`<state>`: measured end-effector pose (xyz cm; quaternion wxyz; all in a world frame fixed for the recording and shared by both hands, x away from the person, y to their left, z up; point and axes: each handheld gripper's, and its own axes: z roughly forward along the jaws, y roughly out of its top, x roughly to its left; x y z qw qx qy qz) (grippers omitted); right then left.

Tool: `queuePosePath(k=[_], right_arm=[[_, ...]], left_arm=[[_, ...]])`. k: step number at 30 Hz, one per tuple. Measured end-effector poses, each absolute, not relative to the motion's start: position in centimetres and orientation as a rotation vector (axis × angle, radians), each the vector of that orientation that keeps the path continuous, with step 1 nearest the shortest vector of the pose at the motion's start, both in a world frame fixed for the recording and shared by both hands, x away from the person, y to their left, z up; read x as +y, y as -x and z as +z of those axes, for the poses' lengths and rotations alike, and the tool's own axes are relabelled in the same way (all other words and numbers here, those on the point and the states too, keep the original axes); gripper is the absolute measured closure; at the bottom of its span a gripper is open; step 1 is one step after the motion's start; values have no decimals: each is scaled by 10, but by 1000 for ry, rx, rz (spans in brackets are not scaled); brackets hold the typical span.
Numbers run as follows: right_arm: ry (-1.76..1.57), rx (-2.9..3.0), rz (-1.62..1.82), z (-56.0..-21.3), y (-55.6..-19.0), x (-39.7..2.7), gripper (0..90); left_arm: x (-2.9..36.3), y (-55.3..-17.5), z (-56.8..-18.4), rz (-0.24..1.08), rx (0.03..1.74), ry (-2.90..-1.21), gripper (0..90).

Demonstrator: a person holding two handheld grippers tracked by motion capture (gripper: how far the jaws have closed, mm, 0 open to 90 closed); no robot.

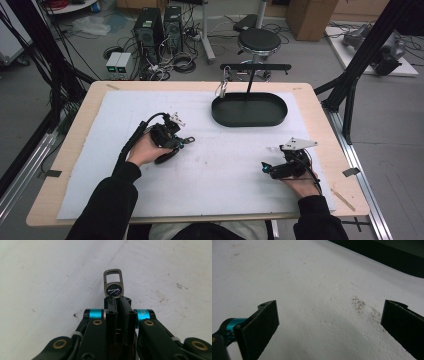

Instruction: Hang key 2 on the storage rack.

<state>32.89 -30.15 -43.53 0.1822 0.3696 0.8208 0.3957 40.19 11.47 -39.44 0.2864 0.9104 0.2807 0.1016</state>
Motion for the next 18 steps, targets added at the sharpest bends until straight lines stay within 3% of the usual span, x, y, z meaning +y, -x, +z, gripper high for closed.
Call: queuePosePath(k=[18], right_arm=[[-1040, 2316, 1125, -434, -328, -302, 8]], left_arm=[[112, -414, -342, 374, 718, -2352, 840]])
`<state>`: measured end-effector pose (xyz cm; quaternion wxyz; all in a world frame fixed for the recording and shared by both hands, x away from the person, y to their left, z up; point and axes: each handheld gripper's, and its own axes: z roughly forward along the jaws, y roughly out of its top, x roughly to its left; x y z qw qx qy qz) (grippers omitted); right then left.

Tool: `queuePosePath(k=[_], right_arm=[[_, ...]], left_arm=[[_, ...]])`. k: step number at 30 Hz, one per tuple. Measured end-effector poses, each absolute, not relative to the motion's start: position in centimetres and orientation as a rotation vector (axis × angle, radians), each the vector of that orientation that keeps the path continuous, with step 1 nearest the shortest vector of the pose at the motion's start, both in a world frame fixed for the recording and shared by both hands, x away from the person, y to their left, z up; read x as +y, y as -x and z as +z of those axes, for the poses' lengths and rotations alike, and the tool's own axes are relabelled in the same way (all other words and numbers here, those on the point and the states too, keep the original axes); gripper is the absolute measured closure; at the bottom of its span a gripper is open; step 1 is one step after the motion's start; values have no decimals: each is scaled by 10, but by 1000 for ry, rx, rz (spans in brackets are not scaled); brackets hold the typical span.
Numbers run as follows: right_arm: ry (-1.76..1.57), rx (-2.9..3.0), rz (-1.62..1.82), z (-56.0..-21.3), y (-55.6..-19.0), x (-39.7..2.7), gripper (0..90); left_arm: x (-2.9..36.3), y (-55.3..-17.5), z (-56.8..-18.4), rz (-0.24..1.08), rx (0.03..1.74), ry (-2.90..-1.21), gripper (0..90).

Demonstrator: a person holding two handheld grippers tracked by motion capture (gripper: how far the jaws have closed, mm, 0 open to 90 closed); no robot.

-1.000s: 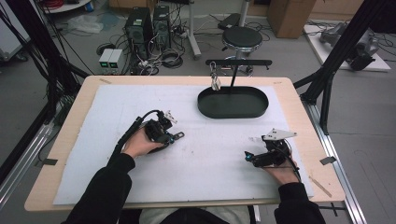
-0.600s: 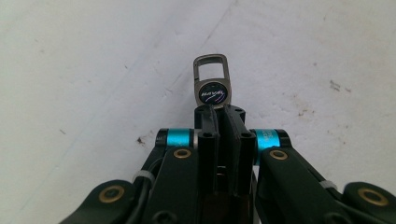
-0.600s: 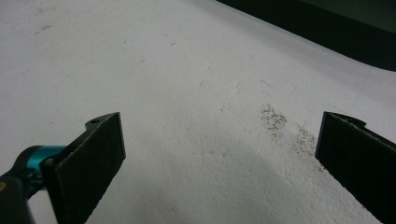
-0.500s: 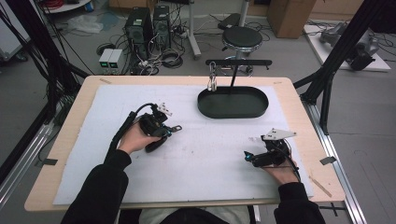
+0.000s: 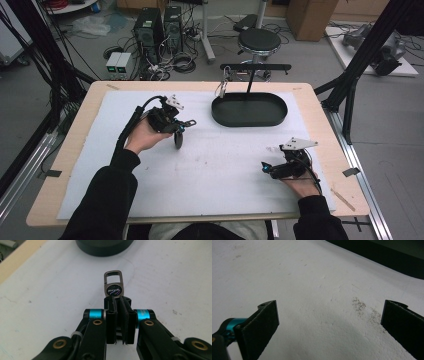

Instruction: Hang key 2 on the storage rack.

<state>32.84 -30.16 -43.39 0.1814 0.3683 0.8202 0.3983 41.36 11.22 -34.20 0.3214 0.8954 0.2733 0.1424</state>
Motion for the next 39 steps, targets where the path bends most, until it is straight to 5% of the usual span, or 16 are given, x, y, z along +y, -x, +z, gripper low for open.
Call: queuePosePath(k=[39], right_arm=[[-1010, 2334, 1167, -428, -323, -300, 8]], left_arm=[[45, -471, -245, 529, 602, -2243, 841]])
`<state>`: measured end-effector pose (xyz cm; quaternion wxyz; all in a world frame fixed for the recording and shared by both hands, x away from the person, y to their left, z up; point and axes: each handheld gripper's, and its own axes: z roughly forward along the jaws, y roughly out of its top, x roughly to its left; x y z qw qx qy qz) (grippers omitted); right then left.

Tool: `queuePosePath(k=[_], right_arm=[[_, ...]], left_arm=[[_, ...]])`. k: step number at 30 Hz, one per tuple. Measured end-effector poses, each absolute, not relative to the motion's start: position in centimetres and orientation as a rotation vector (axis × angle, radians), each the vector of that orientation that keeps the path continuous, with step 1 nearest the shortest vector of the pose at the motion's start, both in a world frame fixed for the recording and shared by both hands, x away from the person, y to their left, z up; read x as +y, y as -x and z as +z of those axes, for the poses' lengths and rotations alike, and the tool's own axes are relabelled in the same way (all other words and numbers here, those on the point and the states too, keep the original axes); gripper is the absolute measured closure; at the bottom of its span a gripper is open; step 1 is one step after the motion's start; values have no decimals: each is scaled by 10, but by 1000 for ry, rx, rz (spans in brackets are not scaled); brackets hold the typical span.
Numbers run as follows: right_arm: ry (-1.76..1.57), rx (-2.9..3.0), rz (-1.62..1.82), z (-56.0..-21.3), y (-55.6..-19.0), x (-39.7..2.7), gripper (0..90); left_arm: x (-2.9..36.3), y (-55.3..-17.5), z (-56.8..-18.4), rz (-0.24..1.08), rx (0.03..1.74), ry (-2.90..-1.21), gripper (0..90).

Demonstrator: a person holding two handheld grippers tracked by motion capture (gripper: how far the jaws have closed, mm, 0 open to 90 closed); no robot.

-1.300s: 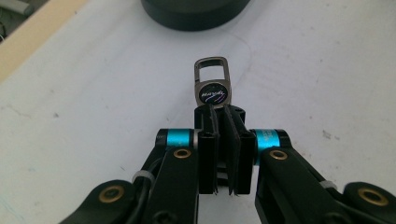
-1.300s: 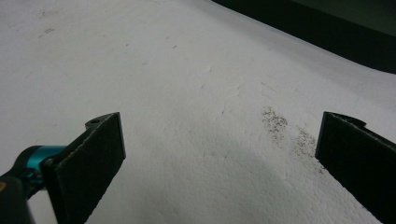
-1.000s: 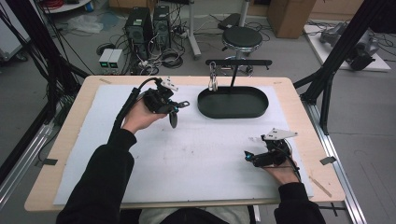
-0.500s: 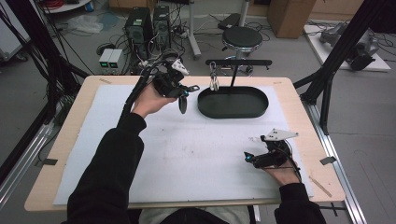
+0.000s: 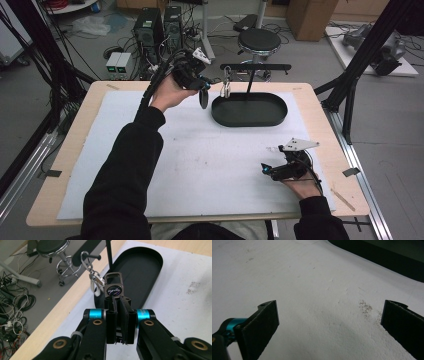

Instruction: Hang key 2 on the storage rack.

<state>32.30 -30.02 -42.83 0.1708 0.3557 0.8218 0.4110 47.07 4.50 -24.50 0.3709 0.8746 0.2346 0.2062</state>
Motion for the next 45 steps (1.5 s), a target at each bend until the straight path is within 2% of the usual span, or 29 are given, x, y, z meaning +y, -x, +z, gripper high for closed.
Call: queuePosePath(k=[12, 28, 45], right_arm=[[-1011, 2334, 1161, -428, -323, -301, 8], [-1009, 2334, 1163, -428, -323, -302, 8], [-1015, 2337, 1189, -428, -324, -302, 8]], left_arm=[[12, -486, -237, 511, 565, -2231, 841], [-29, -502, -253, 501, 547, -2219, 841], [-68, -505, -270, 637, 537, -2186, 840]])
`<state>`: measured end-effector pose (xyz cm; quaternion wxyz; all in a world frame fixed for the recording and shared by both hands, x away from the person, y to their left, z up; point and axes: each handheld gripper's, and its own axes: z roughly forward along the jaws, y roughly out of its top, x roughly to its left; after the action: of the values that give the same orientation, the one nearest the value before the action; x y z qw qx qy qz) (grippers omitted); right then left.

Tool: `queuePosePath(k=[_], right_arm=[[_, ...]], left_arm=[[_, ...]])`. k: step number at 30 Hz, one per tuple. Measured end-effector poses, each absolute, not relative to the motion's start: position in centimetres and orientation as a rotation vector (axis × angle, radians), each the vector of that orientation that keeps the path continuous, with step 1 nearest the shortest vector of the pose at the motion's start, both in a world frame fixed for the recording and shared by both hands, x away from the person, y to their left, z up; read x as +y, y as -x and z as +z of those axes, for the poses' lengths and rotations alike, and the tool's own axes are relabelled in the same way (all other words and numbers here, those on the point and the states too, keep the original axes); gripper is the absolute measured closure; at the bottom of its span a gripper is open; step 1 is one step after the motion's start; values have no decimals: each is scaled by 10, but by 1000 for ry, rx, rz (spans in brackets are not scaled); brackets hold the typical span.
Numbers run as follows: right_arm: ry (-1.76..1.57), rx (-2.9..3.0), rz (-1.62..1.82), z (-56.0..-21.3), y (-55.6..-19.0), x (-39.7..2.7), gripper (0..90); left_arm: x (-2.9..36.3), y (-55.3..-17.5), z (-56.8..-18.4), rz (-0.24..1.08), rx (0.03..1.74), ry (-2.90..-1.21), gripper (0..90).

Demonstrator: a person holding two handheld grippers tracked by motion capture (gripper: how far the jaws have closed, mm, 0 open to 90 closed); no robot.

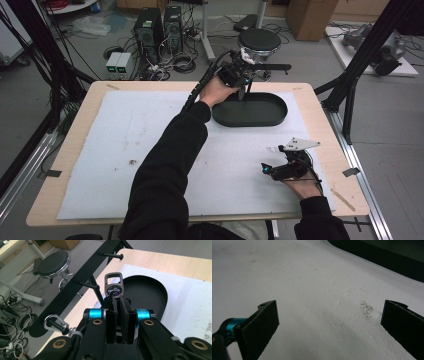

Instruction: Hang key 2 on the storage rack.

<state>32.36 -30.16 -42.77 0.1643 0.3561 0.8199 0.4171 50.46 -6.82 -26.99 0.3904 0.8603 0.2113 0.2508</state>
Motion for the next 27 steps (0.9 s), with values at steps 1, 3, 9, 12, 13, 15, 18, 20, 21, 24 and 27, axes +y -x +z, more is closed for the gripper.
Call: queuePosePath(k=[1, 3, 9, 12, 13, 15, 18, 20, 21, 24, 27], right_arm=[[-1016, 2338, 1187, -428, -324, -301, 8], [-1014, 2339, 1185, -428, -324, -301, 8], [-1014, 2341, 1180, -428, -324, -302, 8], [-1016, 2341, 1181, -428, -324, -302, 8], [-1016, 2341, 1180, -429, -324, -302, 8], [-1019, 2342, 1179, -429, -324, -302, 8], [-1018, 2340, 1178, -429, -324, -302, 8], [-1014, 2342, 1176, -429, -324, -302, 8], [-1014, 2343, 1176, -429, -324, -302, 8], [-1014, 2340, 1177, -429, -324, -302, 8], [-1016, 2340, 1174, -429, -325, -302, 8]], left_arm=[[-70, -505, -272, 656, 544, -2189, 840], [-71, -506, -274, 670, 551, -2195, 840], [-70, -508, -278, 693, 567, -2181, 840], [-68, -507, -277, 708, 562, -2157, 840], [-67, -506, -276, 713, 559, -2151, 840], [-65, -505, -275, 708, 553, -2137, 840], [-63, -507, -276, 718, 579, -2155, 840], [-63, -510, -279, 736, 599, -2161, 840], [-63, -511, -280, 735, 603, -2164, 840], [-65, -514, -285, 742, 609, -2177, 840], [-68, -516, -291, 754, 612, -2194, 840]])
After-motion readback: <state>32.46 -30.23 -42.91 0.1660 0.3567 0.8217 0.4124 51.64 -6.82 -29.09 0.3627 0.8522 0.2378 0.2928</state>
